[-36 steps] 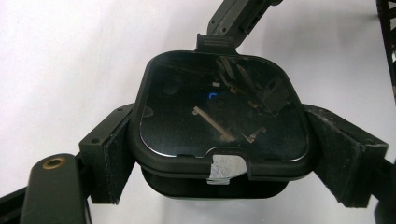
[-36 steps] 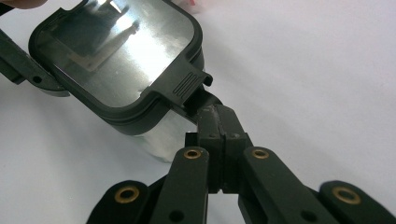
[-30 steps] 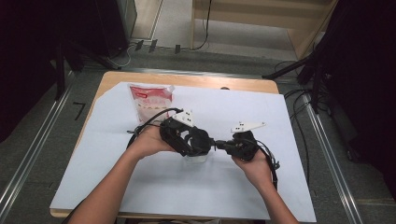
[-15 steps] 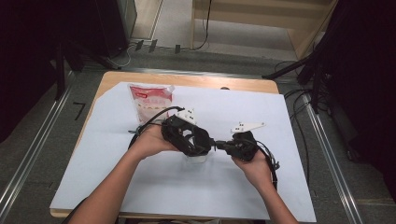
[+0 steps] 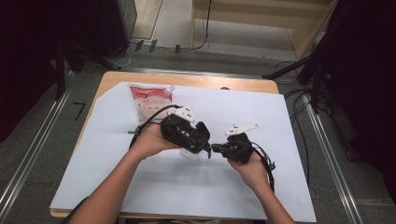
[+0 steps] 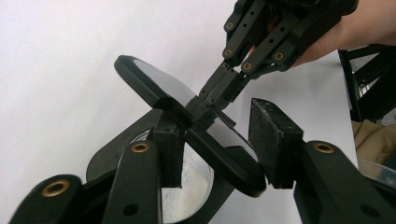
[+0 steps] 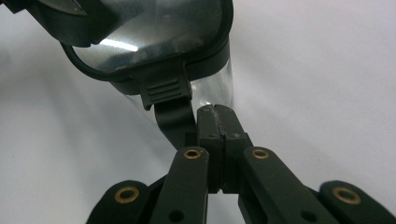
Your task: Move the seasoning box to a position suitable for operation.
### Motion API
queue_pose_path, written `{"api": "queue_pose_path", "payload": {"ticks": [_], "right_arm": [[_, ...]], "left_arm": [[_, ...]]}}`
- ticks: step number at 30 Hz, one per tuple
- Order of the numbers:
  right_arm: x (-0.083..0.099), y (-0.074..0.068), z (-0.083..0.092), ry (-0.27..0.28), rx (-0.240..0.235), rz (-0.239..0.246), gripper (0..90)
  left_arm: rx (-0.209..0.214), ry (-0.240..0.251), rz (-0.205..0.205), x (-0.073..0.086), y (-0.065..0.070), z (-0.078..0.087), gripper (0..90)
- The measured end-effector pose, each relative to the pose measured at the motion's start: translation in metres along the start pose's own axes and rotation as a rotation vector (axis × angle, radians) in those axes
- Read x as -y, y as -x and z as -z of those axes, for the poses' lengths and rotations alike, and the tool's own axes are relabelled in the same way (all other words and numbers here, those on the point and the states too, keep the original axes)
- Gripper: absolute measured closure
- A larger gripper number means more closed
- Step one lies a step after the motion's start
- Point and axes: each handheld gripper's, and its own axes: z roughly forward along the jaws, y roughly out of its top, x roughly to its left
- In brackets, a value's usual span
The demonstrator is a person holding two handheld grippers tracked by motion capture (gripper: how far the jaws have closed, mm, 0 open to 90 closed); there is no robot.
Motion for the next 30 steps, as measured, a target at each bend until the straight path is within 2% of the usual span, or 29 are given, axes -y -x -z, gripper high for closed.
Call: {"api": "queue_pose_path", "payload": {"ticks": [4,10,12,17,23,27,28,30], "right_arm": [[0.000,-0.002,0.001,0.003,-0.002,-0.002,90.0],[0.003,-0.011,0.009,0.022,-0.011,-0.017,90.0],[0.003,-0.014,0.010,0.025,-0.018,-0.007,90.0],[0.004,-0.023,0.012,0.019,-0.030,0.007,90.0],[0.006,-0.022,0.011,0.012,-0.034,-0.003,90.0],[0.006,-0.022,0.010,0.009,-0.034,-0.002,90.0],[0.006,-0.022,0.010,0.009,-0.036,-0.002,90.0],[0.006,-0.021,0.010,0.008,-0.032,-0.001,90.0]], "left_arm": [[-0.007,-0.002,0.002,-0.001,0.001,0.004,60.2],[0.015,0.013,0.027,0.001,-0.002,0.015,61.4],[0.022,0.002,0.026,0.001,-0.003,0.018,61.3],[0.026,-0.027,0.010,0.003,-0.002,0.025,52.7],[0.038,-0.021,0.017,0.010,-0.006,0.039,52.3],[0.019,-0.025,0.004,0.014,-0.008,0.047,53.5],[0.014,-0.021,0.015,0.015,-0.009,0.049,54.4],[0.010,-0.011,0.009,0.018,-0.011,0.051,60.5]]}}
